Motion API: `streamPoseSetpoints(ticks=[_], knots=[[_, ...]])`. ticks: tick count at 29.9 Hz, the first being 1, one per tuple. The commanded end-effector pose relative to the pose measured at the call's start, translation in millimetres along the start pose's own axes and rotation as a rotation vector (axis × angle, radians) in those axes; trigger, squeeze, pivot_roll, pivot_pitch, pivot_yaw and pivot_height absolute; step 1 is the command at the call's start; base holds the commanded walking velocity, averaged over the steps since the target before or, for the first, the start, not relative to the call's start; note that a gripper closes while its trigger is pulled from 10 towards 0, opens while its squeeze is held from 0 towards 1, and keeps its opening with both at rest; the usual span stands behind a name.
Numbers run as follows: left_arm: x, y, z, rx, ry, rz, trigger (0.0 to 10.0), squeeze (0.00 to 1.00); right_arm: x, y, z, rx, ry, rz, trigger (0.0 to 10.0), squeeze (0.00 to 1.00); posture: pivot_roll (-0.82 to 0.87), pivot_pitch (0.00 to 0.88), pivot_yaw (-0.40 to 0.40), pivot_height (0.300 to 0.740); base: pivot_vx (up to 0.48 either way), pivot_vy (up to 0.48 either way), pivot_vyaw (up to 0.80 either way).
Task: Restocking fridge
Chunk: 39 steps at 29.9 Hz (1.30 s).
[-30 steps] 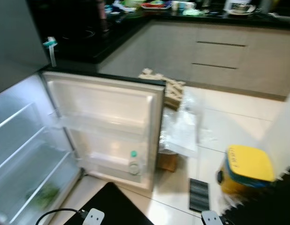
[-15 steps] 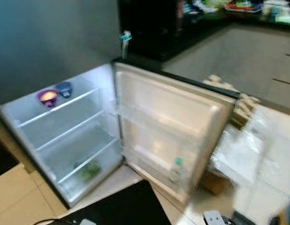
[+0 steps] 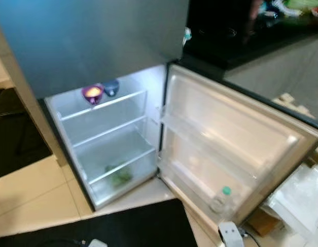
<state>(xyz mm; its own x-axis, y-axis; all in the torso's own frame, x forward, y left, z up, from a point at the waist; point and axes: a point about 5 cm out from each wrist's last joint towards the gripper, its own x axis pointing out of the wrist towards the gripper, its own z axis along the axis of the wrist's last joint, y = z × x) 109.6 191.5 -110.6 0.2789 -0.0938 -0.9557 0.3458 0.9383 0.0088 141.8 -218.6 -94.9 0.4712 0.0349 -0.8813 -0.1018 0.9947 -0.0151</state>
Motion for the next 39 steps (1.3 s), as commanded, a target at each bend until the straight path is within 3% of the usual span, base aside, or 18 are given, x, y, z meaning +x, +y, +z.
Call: streamPoseSetpoints(ticks=[1,11,25,31,34,39], knots=[[2.0,-13.3,-4,0.022,0.021,-0.05,10.0,0.0,-1.6,-3.6,-6,0.009,0.02,-0.014,10.0,0.0,0.09,0.0,-0.016,0.74,0.0,-0.472,0.0],[2.1,-14.1,-4,0.006,0.021,-0.049,10.0,0.0,-1.9,-3.2,-8,0.009,0.025,-0.017,10.0,0.0,0.09,0.0,-0.017,0.74,0.0,-0.426,0.0],[2.0,-13.9,-5,-0.003,0.017,-0.05,10.0,0.0,-2.0,-3.6,-8,0.004,0.024,-0.018,10.0,0.0,0.09,0.0,-0.016,0.74,0.0,0.0,0.0],[2.3,-16.2,-5,-0.01,0.018,-0.057,10.0,0.0,-2.5,-5.5,-8,0.003,0.024,-0.024,10.0,0.0,0.09,0.0,-0.02,0.74,0.0,-0.459,0.0],[2.4,-15.6,-4,-0.019,0.015,-0.046,10.0,0.0,-2.9,-7.6,-8,0.014,0.018,-0.034,10.0,0.0,0.09,0.0,-0.02,0.74,0.0,0.0,0.0],[2.1,-13.9,-5,-0.009,0.02,-0.037,10.0,0.0,-5.6,-24.2,4,0.096,-0.047,-0.084,10.0,0.0,0.09,0.0,-0.019,0.74,0.0,0.0,0.0]])
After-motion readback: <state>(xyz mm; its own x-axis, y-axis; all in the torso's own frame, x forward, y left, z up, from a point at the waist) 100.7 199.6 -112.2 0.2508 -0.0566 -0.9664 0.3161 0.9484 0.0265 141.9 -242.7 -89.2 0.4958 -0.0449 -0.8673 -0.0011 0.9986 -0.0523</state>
